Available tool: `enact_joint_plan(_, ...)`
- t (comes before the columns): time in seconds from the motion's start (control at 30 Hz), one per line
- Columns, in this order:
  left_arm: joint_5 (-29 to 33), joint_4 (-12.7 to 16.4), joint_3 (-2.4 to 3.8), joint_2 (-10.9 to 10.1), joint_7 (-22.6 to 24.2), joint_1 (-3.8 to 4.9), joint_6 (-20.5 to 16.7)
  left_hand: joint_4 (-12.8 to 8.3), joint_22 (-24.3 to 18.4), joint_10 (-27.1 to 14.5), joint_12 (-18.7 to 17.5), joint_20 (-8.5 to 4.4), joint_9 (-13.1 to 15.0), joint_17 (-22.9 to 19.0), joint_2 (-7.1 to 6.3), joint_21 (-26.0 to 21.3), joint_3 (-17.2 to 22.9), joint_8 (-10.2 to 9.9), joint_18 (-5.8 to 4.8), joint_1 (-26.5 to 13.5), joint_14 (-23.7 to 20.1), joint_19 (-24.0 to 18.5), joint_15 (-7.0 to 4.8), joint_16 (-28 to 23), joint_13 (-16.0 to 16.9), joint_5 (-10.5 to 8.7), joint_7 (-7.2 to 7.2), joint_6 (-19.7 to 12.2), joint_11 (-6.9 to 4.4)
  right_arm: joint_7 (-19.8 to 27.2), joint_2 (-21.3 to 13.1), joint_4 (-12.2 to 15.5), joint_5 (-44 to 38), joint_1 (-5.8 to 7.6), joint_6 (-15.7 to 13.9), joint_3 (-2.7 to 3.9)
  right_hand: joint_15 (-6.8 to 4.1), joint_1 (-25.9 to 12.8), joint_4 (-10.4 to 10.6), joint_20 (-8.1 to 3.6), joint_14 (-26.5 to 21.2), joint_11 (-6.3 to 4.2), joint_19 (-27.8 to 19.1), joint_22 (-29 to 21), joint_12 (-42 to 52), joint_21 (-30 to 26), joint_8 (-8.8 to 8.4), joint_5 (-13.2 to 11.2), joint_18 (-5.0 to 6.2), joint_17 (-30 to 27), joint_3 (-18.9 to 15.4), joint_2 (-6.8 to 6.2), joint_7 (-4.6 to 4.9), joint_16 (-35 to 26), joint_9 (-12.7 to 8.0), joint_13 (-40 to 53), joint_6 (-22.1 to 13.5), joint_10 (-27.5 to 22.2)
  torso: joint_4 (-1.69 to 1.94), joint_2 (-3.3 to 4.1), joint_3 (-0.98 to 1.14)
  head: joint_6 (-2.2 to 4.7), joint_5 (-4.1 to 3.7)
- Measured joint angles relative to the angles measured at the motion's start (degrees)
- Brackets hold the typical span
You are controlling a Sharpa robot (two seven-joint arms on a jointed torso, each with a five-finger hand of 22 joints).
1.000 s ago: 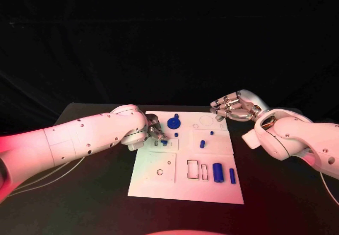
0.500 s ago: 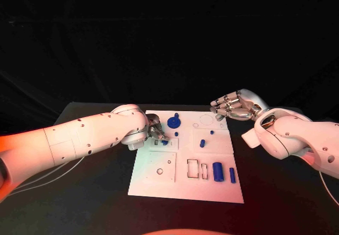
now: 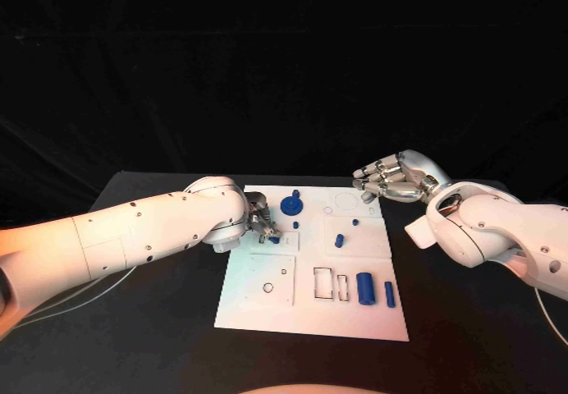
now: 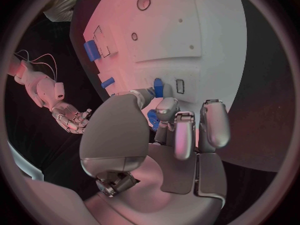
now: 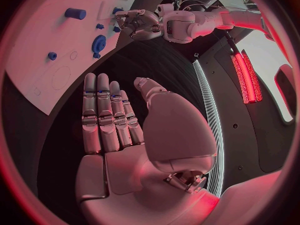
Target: Assemble the parts on the task board
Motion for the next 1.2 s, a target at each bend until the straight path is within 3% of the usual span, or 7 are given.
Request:
enact_joint_plan(0.4,-1.0,0.3,0.01,0.0,-0.2,-0.02,0.2,-0.3,0.0,0.2,0.0,0.0,0.2,0.0,-0.19,0.0,0.3,0.0,0.02,-0.3,-0.2,0.0,-0.21,0.2,0.0,0.05,-0.21,0.2,-0.21,0.0,0.0,0.0,0.1,-0.03,0.0,0.0,0.0,0.0,0.0,0.0,0.0,0.0,0.0,0.0,0.0,0.0,0.0,0.0,0.0,0.0,0.0,0.0,0.0,0.0,0.0,0.0,0.0,0.0,-0.02,0.0,0.0,-0.12,0.08)
enact_joint_plan(0.47,-1.1,0.3,0.01,0.0,-0.2,-0.02,0.5,-0.2,0.1,0.2,0.0,-0.11,0.3,0.0,0.1,0.0,0.5,0.2,0.02,-0.6,-0.2,0.1,-0.21,0.2,0.0,3.92,-0.27,0.3,-0.21,0.0,0.0,0.0,0.1,-0.04,0.0,0.0,0.0,0.0,0.0,0.0,0.0,0.0,0.0,0.0,0.0,0.0,0.0,0.0,0.0,0.0,0.0,0.0,0.0,0.0,0.0,0.0,0.0,0.0,-0.02,0.0,0.0,-0.15,0.08)
enact_joint_plan(0.57,-1.4,0.4,0.01,0.0,-0.3,-0.02,0.8,-0.1,0.2,0.4,0.3,-0.2,1.1,0.0,-0.13,0.2,0.5,0.7,0.03,-1.0,-0.2,0.2,-0.21,0.2,0.2,6.25,-0.27,0.3,-0.04,0.0,0.0,0.0,0.1,-0.05,0.1,0.0,0.0,0.0,0.0,0.0,0.0,0.0,0.0,-0.1,0.0,0.0,0.0,0.0,0.0,-0.1,0.0,-0.01,0.0,0.0,0.0,0.0,0.0,0.0,-0.01,0.0,-0.01,-0.2,0.08)
enact_joint_plan(1.2,-2.1,0.5,0.05,0.2,-0.7,0.04,1.2,-0.5,1.1,1.2,1.1,-0.2,1.6,0.0,-0.37,0.5,1.0,1.1,0.04,-2.3,-0.2,0.6,-0.21,0.2,0.9,6.51,-0.19,0.4,-0.43,0.0,0.0,0.0,0.1,-0.07,0.1,0.0,0.0,-0.2,0.2,0.0,0.0,0.0,0.0,-0.2,0.0,0.0,-0.23,0.0,0.0,-0.1,-0.2,-0.23,0.0,0.0,0.0,0.0,0.0,0.0,-0.05,0.0,0.03,-0.25,0.14)
